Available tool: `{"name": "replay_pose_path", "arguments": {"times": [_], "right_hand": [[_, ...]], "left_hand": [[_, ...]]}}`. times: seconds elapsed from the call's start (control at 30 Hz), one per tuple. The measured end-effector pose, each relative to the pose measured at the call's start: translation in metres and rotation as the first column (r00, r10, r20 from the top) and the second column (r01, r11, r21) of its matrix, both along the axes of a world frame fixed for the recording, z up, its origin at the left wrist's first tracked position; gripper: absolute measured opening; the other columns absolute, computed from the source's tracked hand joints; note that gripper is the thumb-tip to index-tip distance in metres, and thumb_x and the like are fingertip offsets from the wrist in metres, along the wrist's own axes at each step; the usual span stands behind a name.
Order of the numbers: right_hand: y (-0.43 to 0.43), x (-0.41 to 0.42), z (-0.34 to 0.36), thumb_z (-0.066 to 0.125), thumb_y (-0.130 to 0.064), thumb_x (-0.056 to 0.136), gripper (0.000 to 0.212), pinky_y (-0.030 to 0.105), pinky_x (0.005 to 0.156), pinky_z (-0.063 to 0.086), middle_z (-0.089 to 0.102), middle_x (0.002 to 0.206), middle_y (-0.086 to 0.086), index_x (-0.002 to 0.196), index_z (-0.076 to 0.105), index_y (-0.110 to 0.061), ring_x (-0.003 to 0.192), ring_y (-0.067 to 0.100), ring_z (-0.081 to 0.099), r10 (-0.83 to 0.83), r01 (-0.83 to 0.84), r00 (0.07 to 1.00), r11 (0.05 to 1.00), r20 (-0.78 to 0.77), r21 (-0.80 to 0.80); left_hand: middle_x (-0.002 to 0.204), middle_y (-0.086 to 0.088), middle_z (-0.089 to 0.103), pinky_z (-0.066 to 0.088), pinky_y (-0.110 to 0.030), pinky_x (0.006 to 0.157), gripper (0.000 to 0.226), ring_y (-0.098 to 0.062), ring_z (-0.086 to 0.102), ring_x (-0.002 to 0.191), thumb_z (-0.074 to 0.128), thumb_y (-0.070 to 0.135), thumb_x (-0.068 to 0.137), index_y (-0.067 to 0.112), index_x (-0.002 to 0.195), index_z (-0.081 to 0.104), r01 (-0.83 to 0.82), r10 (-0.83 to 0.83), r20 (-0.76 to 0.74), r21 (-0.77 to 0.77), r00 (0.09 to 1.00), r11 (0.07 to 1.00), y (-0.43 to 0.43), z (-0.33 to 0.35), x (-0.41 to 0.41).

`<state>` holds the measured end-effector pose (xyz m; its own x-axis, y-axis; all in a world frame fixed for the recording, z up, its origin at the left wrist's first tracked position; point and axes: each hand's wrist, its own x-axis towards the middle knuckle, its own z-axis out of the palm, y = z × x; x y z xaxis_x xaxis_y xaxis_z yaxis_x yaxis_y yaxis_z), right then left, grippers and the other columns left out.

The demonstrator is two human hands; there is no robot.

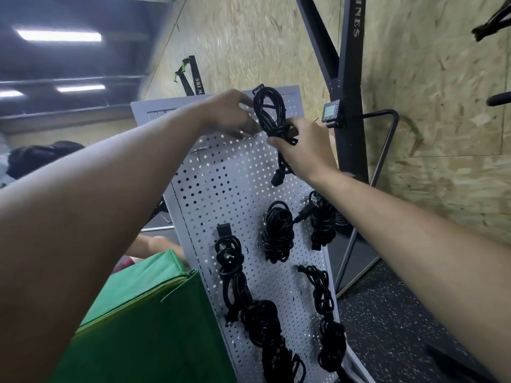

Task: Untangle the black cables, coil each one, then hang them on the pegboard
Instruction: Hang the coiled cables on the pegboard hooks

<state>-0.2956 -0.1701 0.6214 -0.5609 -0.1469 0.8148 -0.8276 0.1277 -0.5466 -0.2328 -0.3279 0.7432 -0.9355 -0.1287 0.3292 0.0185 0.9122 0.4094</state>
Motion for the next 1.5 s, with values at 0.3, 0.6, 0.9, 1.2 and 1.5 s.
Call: {"name": "replay_pose_path", "arguments": {"times": [0.3,0.6,0.9,1.2,1.5], "right_hand": [[-0.009,-0.003,-0.024,0.065,-0.041,0.101,0.03,0.03,0.074,0.046,0.072,0.096,0.002,0.107,0.07,-0.011,0.088,0.018,0.065,-0.03,0.03,0.999,0.999,-0.031,0.012],[-0.016,0.002,-0.037,0.066,-0.03,0.103,0.029,0.026,0.077,0.051,0.075,0.096,0.006,0.109,0.072,-0.003,0.087,0.021,0.068,0.023,-0.027,0.999,0.994,0.031,0.105],[-0.024,-0.004,-0.031,0.059,-0.034,0.106,0.038,0.043,0.08,0.055,0.069,0.101,0.017,0.12,0.062,0.001,0.088,0.033,0.067,0.024,-0.118,0.966,0.927,0.258,0.356],[-0.004,0.001,-0.05,0.059,-0.054,0.101,0.077,0.041,0.087,0.049,0.062,0.099,0.004,0.16,0.03,-0.014,0.107,0.032,0.062,-0.021,-0.1,0.958,0.91,0.286,0.402],[0.033,0.026,-0.081,0.068,-0.033,0.099,0.06,0.031,0.088,0.046,0.061,0.127,0.007,0.15,0.046,-0.01,0.112,0.024,0.059,-0.066,0.016,0.984,0.956,0.165,0.292]], "left_hand": [[0.097,-0.009,0.081,0.06,-0.053,0.095,0.07,-0.033,0.076,0.099,0.08,0.015,0.084,0.007,0.148,0.053,-0.047,0.043,-0.037,-0.11,0.998,0.993,-0.003,-0.003,-0.002],[0.097,-0.013,0.08,0.06,-0.057,0.093,0.043,-0.033,0.077,0.096,0.076,0.012,0.084,0.005,0.126,0.07,-0.084,0.075,-0.057,-0.172,0.996,0.981,-0.001,-0.006,-0.001],[0.093,-0.007,0.08,0.063,-0.043,0.087,0.048,-0.018,0.077,0.081,0.067,0.009,0.089,0.018,0.136,0.065,-0.204,0.17,-0.128,-0.328,0.977,0.923,0.002,-0.005,0.009],[0.093,-0.007,0.079,0.064,-0.043,0.086,0.035,-0.023,0.078,0.086,0.058,0.002,0.1,0.012,0.132,0.067,-0.169,0.144,-0.124,-0.224,0.982,0.96,-0.001,-0.003,0.017],[0.107,-0.003,0.074,0.06,-0.026,0.081,0.03,-0.018,0.071,0.091,0.055,0.006,0.096,0.014,0.114,0.078,-0.126,-0.011,-0.361,-0.354,0.932,0.927,0.051,-0.03,0.05]]}}
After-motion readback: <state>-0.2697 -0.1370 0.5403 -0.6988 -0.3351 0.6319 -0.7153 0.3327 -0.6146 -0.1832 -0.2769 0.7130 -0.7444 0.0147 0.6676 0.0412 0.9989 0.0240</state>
